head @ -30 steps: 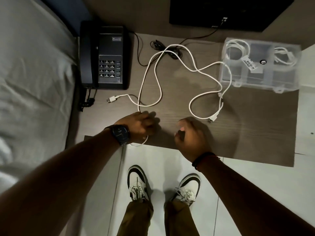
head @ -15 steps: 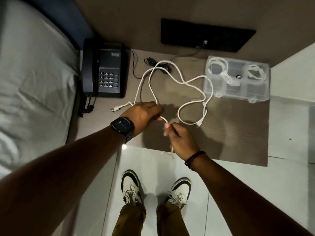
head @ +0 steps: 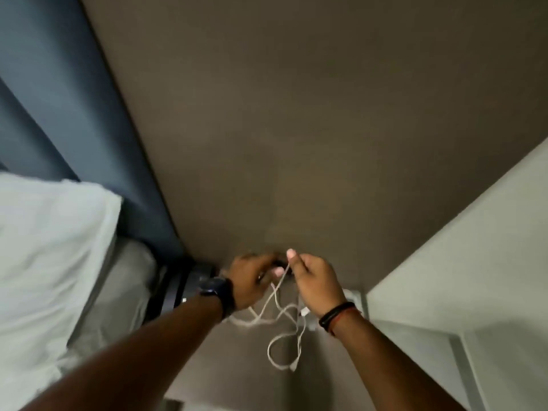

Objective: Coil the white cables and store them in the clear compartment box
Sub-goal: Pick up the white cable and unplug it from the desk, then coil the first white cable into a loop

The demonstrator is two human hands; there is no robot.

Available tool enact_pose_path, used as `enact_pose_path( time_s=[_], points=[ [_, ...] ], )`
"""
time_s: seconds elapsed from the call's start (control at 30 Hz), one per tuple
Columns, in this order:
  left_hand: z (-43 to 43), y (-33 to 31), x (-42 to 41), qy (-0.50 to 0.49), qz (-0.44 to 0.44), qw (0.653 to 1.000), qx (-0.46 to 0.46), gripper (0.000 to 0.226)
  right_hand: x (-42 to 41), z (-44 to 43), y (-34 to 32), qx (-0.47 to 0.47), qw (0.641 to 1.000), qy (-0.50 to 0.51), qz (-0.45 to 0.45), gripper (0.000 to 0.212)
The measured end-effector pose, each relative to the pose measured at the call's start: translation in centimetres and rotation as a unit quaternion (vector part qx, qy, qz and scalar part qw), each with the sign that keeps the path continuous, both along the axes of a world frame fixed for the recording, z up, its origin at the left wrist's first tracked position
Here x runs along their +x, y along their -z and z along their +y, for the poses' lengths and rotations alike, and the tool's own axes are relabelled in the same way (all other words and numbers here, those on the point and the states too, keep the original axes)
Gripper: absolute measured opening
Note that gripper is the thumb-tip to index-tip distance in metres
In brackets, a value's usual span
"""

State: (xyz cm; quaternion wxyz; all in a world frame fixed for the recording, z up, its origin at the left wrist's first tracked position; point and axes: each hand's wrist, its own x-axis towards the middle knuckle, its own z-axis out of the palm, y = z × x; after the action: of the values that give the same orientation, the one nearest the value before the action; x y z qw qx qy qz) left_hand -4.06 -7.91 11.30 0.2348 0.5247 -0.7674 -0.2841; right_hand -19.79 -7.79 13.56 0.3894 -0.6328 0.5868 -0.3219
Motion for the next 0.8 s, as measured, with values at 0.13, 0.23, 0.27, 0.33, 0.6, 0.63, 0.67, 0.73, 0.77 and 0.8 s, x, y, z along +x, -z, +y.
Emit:
enact_pose_path(
  time_s=[0.13, 0.23, 0.27, 0.33, 0.6, 0.63, 0.67, 0.73, 0.77, 0.8],
  points=[
    [-2.0, -10.7, -1.3, -0.054, 0.050, 0.997, -0.011, 0.036, -0.2, -2.7, -12.9, -0.059, 0.997, 0.028, -0.049, 0.055],
    [-2.7, -19.7, -2.0, -0.058, 0.141, 0.986, -0.075, 0.067, -0.6, -3.1, -22.5, -0.044, 0.993, -0.006, -0.107, 0.046],
    [-2.7, -22.7, -2.4, -0.040, 0.165, 0.982, -0.083, 0.062, -0.7, -2.9, -25.5, -0.034, 0.989, -0.026, -0.141, 0.043],
    [-2.7, -27.6, -3.0, -0.004, 0.205, 0.976, -0.079, 0.039, -0.7, -2.2, -30.5, -0.024, 0.973, -0.057, -0.224, 0.040],
    [-1.0, -40.9, -3.7, -0.007, 0.415, 0.908, -0.051, 0.029, 0.6, 1.1, -44.3, -0.108, 0.889, -0.139, -0.422, 0.032],
    [-0.8, -42.0, -3.6, -0.003, 0.430, 0.902, -0.031, 0.033, 0.9, 1.4, -45.6, -0.121, 0.873, -0.139, -0.451, 0.031],
    [-0.8, -43.2, -3.5, -0.007, 0.425, 0.905, -0.024, 0.037, 1.2, 1.7, -47.1, -0.134, 0.853, -0.138, -0.484, 0.031],
    [-1.0, -45.3, -3.1, -0.008, 0.406, 0.913, -0.032, 0.044, 1.8, 2.1, -49.9, -0.148, 0.810, -0.133, -0.552, 0.029],
    [-1.1, -46.2, -2.8, -0.010, 0.400, 0.916, -0.040, 0.047, 2.1, 2.3, -51.3, -0.153, 0.790, -0.130, -0.580, 0.029],
    [-1.2, -46.8, -2.6, -0.012, 0.395, 0.917, -0.046, 0.050, 2.2, 2.5, -52.5, -0.160, 0.771, -0.131, -0.602, 0.030]
  ],
)
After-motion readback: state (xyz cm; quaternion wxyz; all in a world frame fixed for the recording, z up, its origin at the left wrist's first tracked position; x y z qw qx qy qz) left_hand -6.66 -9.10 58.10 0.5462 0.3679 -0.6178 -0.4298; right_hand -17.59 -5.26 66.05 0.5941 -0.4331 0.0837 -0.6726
